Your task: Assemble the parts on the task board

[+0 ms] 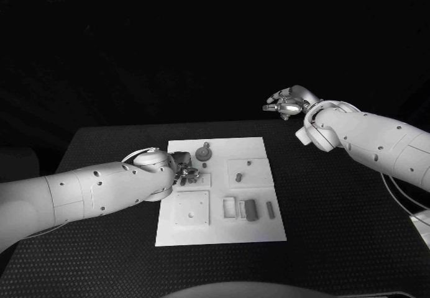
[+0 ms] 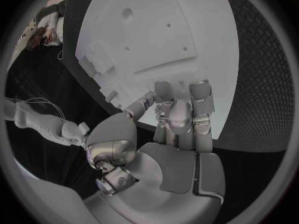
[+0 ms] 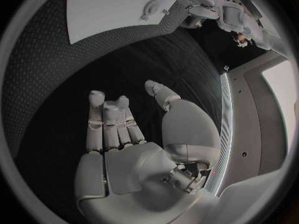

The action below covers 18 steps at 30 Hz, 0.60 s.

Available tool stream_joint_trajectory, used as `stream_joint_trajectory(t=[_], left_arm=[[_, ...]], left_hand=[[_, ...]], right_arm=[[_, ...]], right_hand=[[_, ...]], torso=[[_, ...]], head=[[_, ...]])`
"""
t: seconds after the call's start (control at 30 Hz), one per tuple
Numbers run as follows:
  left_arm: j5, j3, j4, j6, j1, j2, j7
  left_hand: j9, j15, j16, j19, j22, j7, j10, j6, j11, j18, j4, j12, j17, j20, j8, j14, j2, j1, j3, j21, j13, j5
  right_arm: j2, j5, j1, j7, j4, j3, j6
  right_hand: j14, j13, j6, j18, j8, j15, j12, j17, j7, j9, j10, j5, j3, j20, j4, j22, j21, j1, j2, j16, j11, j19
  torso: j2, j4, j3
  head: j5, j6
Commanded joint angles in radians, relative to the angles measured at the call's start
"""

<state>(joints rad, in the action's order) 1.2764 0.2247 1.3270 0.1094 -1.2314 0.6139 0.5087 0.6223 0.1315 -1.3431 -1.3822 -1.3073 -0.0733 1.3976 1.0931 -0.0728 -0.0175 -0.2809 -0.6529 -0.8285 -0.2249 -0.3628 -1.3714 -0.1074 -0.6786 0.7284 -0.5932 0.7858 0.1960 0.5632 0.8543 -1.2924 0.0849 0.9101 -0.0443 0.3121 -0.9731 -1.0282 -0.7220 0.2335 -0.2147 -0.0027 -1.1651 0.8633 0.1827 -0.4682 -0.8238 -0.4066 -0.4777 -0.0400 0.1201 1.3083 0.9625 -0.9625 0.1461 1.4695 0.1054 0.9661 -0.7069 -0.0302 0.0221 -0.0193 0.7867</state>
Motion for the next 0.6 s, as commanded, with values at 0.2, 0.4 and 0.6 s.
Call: stream_joint_trajectory(t=[0.2,0.4,0.6], left_arm=[[-0.013,0.012,0.003,-0.053,0.019,-0.005,-0.006],[-0.013,0.012,0.003,-0.054,0.019,-0.004,-0.006],[-0.015,0.012,0.004,-0.055,0.019,-0.003,-0.007]], left_hand=[[0.001,0.045,-0.006,-0.017,-0.016,0.036,-0.006,0.048,0.002,-0.021,0.02,-0.003,0.008,-0.022,0.003,0.054,0.04,0.019,-0.031,0.006,-0.001,-0.008],[0.002,0.046,-0.01,-0.016,-0.017,0.036,-0.007,0.048,0.002,-0.021,0.02,-0.003,0.012,-0.022,0.003,0.056,0.038,0.034,-0.066,0.008,-0.001,0.017],[0.003,0.046,-0.012,-0.016,-0.017,0.037,-0.006,0.049,0.001,-0.021,0.03,-0.003,0.015,-0.022,0.003,0.057,0.038,0.043,-0.079,0.009,-0.002,0.017]], right_arm=[[0.0,0.006,0.0,0.005,0.002,0.0,-0.012],[0.0,0.006,0.0,0.005,0.001,0.0,-0.012],[0.0,0.006,0.0,0.005,0.001,0.0,-0.013]], right_hand=[[0.01,0.002,-0.001,0.028,-0.005,-0.001,-0.006,-0.002,0.032,0.002,0.008,-0.002,0.003,-0.002,0.003,0.015,-0.006,0.008,-0.005,0.004,-0.002,-0.007],[0.01,0.002,-0.001,0.028,-0.005,-0.001,-0.006,-0.002,0.032,0.002,0.008,-0.002,0.002,-0.002,0.003,0.015,-0.006,0.008,-0.005,0.004,-0.002,-0.007],[0.01,0.002,0.0,0.028,-0.005,-0.001,-0.006,-0.002,0.032,0.002,0.008,-0.003,0.002,-0.002,0.003,0.015,-0.006,0.008,-0.005,0.004,-0.002,-0.007]], torso=[[0.0,0.0002,-0.0006],[0.0,-0.0001,-0.0005],[0.0,-0.0001,-0.0004]], head=[[0.0,0.002],[-0.001,0.002],[-0.002,0.003]])
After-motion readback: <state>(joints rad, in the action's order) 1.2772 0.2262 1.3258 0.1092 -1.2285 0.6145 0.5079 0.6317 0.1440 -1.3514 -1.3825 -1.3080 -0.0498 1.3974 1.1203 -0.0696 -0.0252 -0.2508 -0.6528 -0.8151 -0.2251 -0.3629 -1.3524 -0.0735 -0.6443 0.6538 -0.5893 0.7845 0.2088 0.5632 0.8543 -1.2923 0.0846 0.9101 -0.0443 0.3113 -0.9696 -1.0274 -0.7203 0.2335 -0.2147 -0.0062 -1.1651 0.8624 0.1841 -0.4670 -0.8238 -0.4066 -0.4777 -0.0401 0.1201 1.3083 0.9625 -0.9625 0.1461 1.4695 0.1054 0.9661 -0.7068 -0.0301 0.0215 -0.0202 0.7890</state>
